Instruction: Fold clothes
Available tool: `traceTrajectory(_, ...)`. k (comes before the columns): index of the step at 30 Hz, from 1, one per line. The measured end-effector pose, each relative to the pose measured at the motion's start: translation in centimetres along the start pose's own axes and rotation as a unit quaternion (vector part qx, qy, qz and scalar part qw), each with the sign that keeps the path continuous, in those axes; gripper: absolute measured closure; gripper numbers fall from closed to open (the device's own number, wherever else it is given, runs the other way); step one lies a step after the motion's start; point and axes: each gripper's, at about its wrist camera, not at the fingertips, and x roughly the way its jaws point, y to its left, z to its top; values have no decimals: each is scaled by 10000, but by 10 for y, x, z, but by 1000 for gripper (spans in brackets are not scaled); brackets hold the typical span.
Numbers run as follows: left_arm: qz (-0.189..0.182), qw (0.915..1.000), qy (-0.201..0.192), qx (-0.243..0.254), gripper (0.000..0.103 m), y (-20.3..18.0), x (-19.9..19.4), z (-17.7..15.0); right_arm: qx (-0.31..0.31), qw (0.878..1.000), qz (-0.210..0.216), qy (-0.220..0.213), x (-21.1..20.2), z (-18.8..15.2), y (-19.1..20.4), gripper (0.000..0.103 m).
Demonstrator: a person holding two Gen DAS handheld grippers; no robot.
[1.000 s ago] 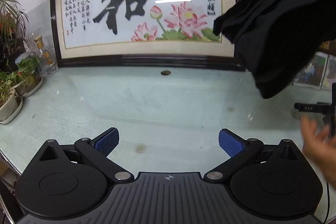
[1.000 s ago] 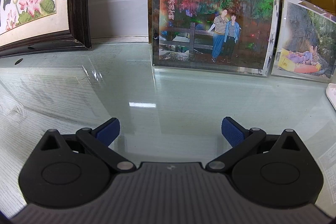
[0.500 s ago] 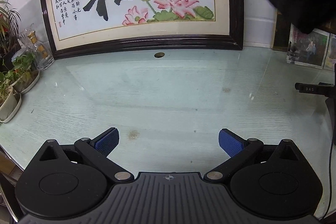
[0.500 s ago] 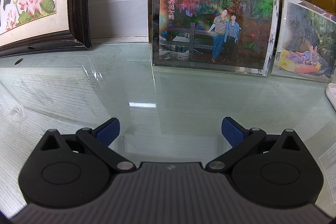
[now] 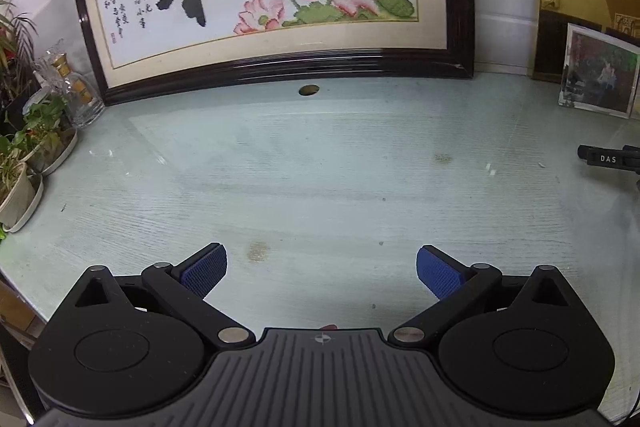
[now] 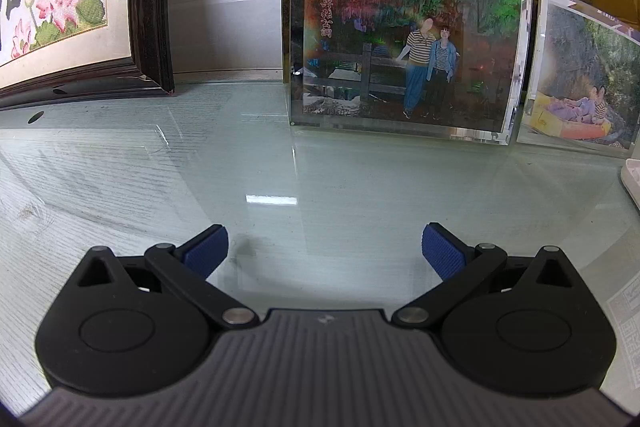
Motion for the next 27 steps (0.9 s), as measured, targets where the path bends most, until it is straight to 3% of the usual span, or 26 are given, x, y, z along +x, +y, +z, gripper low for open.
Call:
traceTrajectory(5,116,9998,184,44,0,-3,16,16,0,10000,0,0,0,-1,0,0)
traceTrajectory(11,93,9995,309,-20,0,9,24,10,0,10000,0,0,-1,-1,1,0)
traceTrajectory(14,46,9992,383,-62,0,17,21,29,0,10000,0,0,-1,-1,1,0)
traceTrajectory(27,10,9992,397,29,0,38,24,39,0,10000,0,0,-1,-1,1,0)
